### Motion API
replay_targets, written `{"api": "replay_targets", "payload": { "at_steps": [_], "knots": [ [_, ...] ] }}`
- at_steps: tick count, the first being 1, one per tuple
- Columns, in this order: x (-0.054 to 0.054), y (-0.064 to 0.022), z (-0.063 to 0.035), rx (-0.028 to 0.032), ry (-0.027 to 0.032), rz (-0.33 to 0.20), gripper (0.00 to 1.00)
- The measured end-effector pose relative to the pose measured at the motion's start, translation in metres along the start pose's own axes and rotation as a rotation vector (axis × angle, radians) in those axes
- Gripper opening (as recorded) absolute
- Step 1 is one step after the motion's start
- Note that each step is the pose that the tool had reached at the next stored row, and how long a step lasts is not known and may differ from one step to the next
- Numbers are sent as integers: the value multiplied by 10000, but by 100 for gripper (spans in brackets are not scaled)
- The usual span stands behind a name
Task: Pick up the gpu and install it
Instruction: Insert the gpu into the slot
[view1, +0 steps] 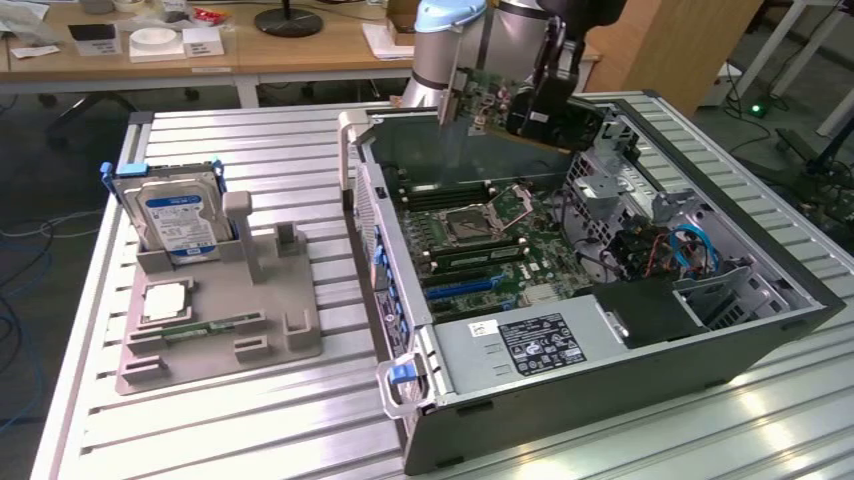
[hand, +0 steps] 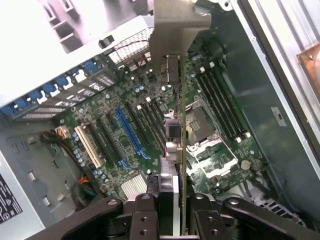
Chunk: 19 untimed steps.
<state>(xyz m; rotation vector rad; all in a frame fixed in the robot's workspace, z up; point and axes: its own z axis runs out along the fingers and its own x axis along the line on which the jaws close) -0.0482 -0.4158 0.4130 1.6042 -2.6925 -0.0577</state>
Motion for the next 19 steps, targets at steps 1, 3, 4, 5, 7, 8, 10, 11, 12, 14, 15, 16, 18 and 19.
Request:
{"api": "replay_targets", "payload": {
  "at_steps": [1, 3, 4, 5, 7, 8, 10, 11, 12, 14, 15, 16, 18, 19],
  "knots": [
    [0, -1, 3, 48, -13, -111, 28],
    [0, -1, 10, 166, -47, -326, 28],
    [0, -1, 14, 214, -63, -415, 28],
    [0, -1, 20, 238, -73, -521, 28],
    [0, -2, 28, 242, -69, -823, 28],
    [0, -1, 32, 239, -65, -1016, 28],
    [0, -1, 39, 232, -57, -1375, 28],
    [1, -1, 43, 229, -54, -1555, 28],
    [1, -2, 48, 226, -50, -1735, 28],
    [1, -2, 59, 228, -45, -2101, 28],
    [1, -3, 64, 246, -51, -2265, 28],
    [1, -3, 69, 279, -61, -2419, 28],
    [1, -3, 77, 355, -87, -2721, 28],
    [1, -3, 82, 390, -100, -2875, 28]
  ]
}}
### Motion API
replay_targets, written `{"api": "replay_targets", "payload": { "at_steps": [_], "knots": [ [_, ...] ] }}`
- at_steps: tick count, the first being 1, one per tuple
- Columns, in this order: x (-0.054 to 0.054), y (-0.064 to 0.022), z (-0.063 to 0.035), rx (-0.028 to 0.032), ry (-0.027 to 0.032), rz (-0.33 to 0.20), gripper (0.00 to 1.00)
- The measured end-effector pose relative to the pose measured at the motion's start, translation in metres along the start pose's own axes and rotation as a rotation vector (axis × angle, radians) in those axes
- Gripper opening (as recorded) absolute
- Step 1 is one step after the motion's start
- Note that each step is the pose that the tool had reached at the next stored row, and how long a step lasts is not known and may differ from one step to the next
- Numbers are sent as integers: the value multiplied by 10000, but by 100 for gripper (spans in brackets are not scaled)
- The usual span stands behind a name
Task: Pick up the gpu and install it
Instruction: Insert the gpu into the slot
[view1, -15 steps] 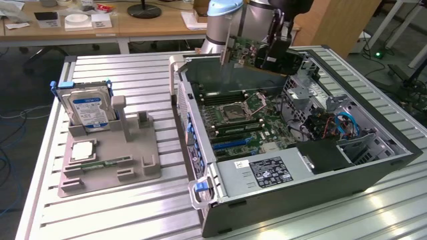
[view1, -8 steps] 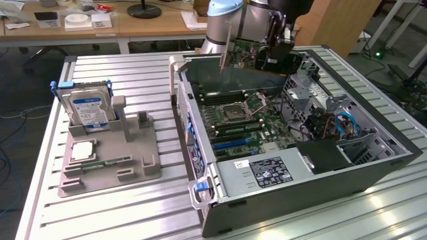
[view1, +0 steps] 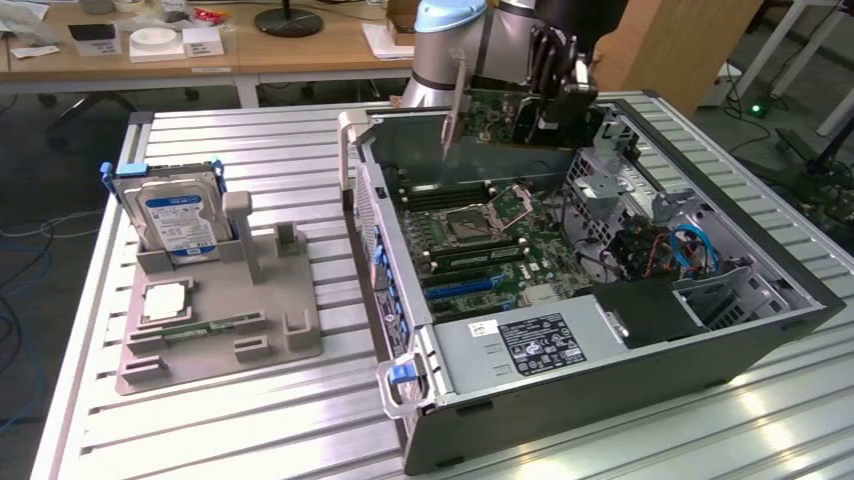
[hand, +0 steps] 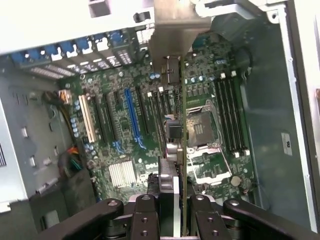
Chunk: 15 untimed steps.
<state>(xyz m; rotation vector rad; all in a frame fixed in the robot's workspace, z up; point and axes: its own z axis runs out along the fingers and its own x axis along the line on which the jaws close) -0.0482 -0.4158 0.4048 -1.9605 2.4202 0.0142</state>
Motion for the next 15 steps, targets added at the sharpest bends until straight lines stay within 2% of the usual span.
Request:
{"api": "replay_targets", "payload": {
  "at_steps": [2, 3, 9, 15],
  "knots": [
    [0, 0, 11, 58, -19, -338, 28],
    [0, -1, 17, 67, -25, -517, 28],
    [2, 1, 39, 59, -37, -1377, 28],
    [15, -2, 53, 58, -50, -2005, 28]
  ]
}}
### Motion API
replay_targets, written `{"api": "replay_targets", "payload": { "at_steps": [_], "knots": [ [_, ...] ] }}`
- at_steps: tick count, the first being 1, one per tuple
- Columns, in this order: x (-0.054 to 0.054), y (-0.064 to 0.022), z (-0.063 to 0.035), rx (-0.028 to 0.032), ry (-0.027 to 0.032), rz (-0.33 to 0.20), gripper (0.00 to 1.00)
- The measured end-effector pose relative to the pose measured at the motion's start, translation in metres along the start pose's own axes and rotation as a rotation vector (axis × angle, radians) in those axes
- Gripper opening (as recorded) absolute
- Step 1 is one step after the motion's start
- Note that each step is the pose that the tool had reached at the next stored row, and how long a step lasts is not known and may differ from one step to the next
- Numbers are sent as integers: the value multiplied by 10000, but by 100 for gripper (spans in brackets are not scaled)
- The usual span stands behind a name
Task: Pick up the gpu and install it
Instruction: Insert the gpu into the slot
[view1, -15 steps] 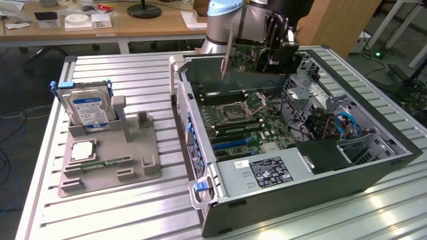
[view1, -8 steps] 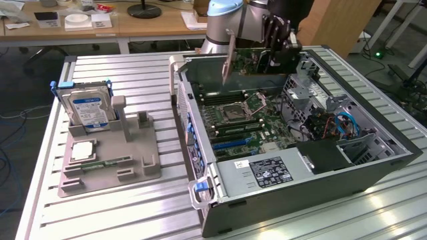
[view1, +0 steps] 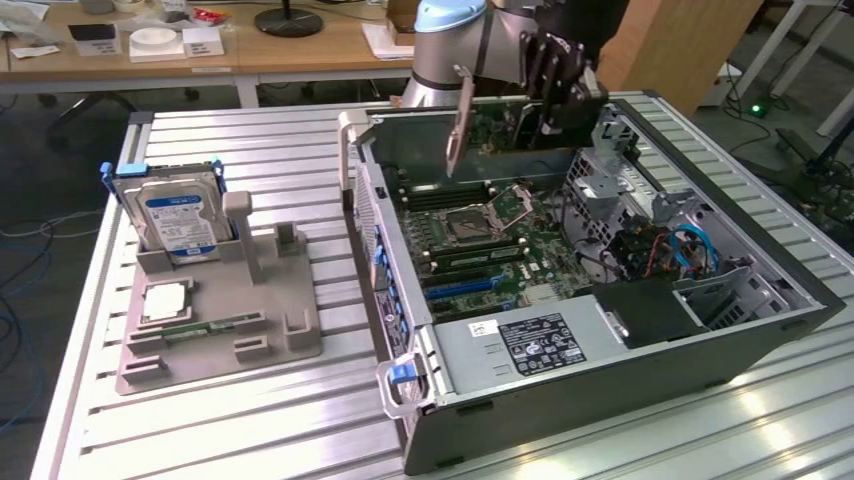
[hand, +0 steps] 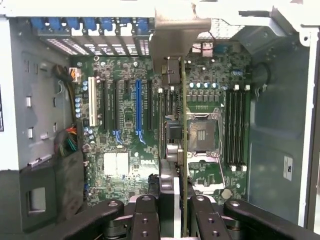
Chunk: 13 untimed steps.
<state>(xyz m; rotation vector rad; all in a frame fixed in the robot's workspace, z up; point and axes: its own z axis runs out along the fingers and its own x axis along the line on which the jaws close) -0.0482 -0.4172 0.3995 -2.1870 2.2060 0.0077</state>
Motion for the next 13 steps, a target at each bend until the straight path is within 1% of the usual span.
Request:
{"api": "replay_targets", "payload": {
  "at_steps": [3, 8, 11, 13],
  "knots": [
    [5, 0, 9, 8, -2, -141, 28],
    [6, 0, 31, 58, 1, -137, 28],
    [7, 3, 46, 82, 6, 72, 28],
    [7, 3, 53, 80, 8, 129, 28]
  ]
}}
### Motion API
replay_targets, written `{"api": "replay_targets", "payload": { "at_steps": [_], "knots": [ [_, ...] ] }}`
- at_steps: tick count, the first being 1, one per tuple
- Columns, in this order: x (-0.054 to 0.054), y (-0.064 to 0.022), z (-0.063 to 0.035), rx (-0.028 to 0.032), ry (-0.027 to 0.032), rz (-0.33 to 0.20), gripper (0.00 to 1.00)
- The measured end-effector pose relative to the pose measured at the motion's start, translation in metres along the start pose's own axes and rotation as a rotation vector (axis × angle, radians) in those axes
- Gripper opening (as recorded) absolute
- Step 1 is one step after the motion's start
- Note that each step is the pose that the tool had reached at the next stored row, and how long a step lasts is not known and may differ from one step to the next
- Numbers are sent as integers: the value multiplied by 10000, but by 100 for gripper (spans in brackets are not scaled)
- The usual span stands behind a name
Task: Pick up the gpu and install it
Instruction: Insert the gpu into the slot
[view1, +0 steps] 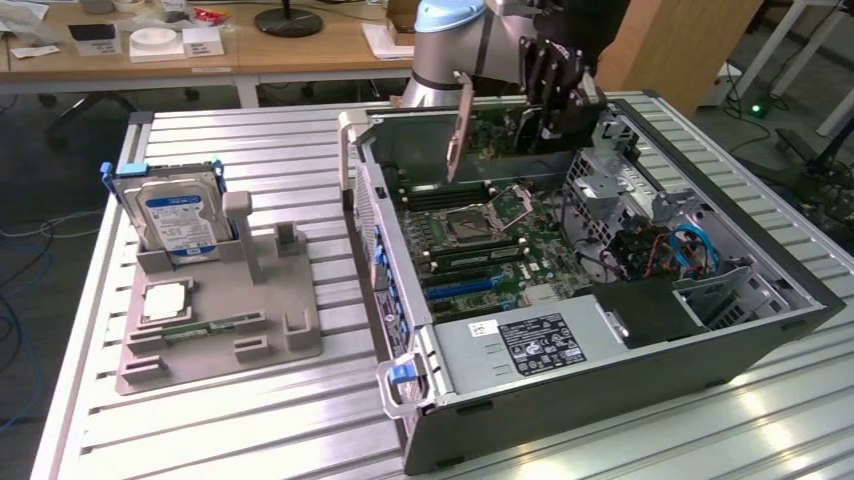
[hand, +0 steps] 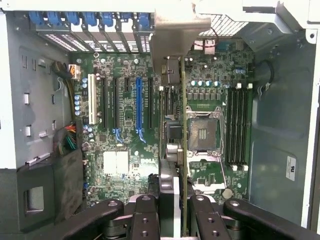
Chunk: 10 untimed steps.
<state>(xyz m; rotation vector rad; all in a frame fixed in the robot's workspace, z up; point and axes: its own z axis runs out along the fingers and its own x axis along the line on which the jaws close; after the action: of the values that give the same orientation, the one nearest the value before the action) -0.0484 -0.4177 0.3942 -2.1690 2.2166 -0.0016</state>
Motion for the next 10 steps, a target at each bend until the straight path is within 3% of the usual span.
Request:
{"api": "replay_targets", "payload": {
  "at_steps": [7, 10],
  "knots": [
    [3, 1, 38, -168, 2, 31, 28],
    [5, 2, 48, -201, 6, 39, 28]
  ]
}}
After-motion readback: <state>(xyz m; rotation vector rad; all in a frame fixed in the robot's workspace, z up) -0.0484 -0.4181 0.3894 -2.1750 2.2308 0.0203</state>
